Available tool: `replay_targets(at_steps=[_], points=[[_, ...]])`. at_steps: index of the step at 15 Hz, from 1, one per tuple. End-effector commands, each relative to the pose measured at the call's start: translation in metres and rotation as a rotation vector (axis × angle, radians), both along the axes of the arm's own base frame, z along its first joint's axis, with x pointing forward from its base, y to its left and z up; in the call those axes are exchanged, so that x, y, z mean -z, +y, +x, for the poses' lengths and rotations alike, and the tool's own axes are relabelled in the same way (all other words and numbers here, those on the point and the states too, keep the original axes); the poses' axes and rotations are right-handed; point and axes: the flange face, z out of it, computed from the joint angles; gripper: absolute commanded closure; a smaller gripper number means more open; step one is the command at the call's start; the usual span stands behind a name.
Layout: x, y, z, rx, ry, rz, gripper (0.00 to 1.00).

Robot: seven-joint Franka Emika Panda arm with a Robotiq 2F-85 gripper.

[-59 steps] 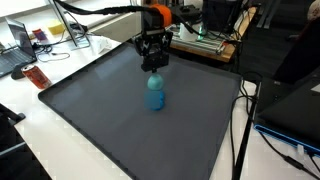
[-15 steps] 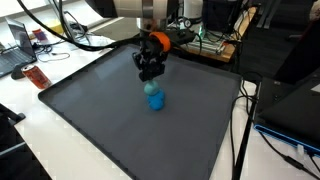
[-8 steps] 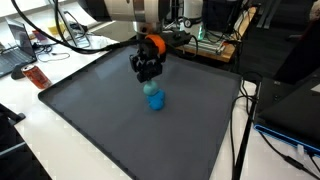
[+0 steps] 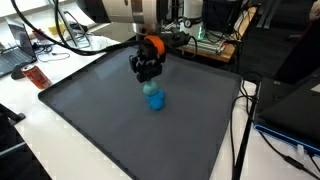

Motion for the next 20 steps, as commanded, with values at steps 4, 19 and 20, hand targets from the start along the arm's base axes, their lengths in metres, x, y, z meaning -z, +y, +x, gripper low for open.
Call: replay_targets(at_steps=[4, 19, 20], points=[[0.041, 0.004, -0.002, -0.020, 0.064, 0.021, 0.36], [0.023, 0.023, -0.010, -0.075, 0.051, 0.028, 0.63], [0.018, 0.026, -0.010, -0.082, 0.044, 0.030, 0.63]])
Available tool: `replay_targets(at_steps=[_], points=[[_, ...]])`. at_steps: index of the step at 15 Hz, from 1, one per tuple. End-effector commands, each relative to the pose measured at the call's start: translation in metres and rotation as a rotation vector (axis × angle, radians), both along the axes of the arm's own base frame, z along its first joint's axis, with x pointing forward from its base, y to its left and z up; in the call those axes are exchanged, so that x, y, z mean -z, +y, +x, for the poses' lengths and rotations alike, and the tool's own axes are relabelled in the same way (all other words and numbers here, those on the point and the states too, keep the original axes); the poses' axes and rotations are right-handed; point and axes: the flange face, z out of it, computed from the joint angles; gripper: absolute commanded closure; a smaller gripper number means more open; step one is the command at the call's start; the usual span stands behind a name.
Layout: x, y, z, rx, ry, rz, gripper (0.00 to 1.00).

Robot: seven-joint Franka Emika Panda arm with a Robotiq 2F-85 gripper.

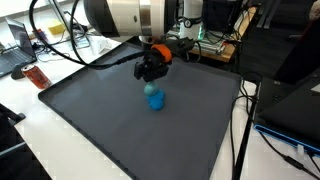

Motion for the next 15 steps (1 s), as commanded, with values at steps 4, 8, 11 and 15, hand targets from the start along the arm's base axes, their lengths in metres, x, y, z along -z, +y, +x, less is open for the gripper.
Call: replay_targets(at_steps=[4, 8, 11, 15], points=[[-0.019, 0.023, -0.008, -0.057, -0.023, 0.003, 0.63], [-0.027, 0.027, -0.008, -0.072, -0.039, 0.005, 0.63], [-0.032, 0.028, -0.008, -0.081, -0.049, 0.008, 0.63], [-0.043, 0.028, -0.009, -0.090, -0.063, 0.008, 0.63]])
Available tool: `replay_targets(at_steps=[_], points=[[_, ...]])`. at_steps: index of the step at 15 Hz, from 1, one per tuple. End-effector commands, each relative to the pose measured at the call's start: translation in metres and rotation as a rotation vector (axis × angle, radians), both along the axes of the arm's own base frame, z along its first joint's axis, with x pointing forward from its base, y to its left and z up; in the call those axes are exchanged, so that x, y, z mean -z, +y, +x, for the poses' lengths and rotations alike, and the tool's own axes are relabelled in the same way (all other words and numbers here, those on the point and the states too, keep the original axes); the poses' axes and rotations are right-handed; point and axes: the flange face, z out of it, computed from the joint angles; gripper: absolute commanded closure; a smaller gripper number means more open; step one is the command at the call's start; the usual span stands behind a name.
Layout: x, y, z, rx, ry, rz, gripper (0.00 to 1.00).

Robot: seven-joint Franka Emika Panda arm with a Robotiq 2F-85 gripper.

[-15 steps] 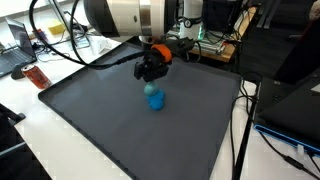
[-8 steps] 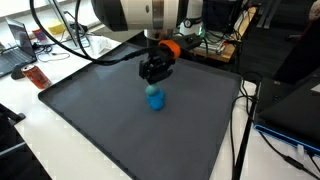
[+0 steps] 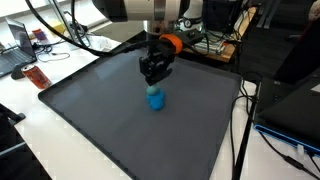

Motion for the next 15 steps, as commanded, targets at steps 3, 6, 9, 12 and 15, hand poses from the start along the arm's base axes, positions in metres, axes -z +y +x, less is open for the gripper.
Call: replay_targets(at_steps=[3, 6, 9, 12, 15], points=[[-0.024, 0.002, -0.011, -0.023, -0.015, 0.004, 0.63], [-0.033, 0.001, -0.015, -0.035, -0.015, 0.021, 0.63], [-0.044, -0.002, -0.017, -0.038, -0.021, 0.051, 0.63], [-0.052, -0.007, -0.017, -0.036, -0.025, 0.093, 0.63], [-0.063, -0.013, -0.017, -0.028, -0.031, 0.156, 0.63]])
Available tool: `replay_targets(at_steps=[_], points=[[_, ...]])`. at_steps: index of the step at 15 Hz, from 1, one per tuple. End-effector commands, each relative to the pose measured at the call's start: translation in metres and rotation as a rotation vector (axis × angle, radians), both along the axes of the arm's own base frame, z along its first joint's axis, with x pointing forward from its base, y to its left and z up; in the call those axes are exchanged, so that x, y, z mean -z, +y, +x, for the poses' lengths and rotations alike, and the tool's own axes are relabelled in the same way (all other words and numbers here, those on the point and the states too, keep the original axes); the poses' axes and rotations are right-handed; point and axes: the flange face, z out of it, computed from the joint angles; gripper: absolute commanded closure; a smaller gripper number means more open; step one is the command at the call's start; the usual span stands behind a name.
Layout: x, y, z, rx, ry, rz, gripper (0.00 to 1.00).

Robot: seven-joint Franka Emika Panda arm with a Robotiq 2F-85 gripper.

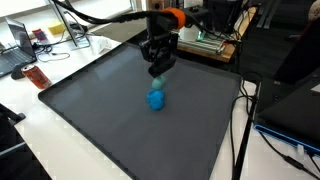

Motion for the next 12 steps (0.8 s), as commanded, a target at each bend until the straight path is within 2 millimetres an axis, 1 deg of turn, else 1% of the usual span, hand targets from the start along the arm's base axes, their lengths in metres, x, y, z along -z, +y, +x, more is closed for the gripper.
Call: replay_targets(at_steps=[1, 2, 4, 6, 8, 10, 12], points=[[-0.025, -0.009, -0.006, -0.009, -0.015, 0.070, 0.63], [-0.033, -0.010, -0.007, -0.009, -0.023, 0.093, 0.63], [-0.056, -0.013, -0.007, -0.002, -0.053, 0.157, 0.63], [-0.083, -0.017, -0.004, 0.015, -0.098, 0.210, 0.63], [-0.103, -0.022, -0.005, 0.022, -0.132, 0.248, 0.63], [-0.116, -0.028, -0.005, 0.027, -0.155, 0.282, 0.63], [-0.124, -0.036, -0.006, 0.033, -0.172, 0.308, 0.63]])
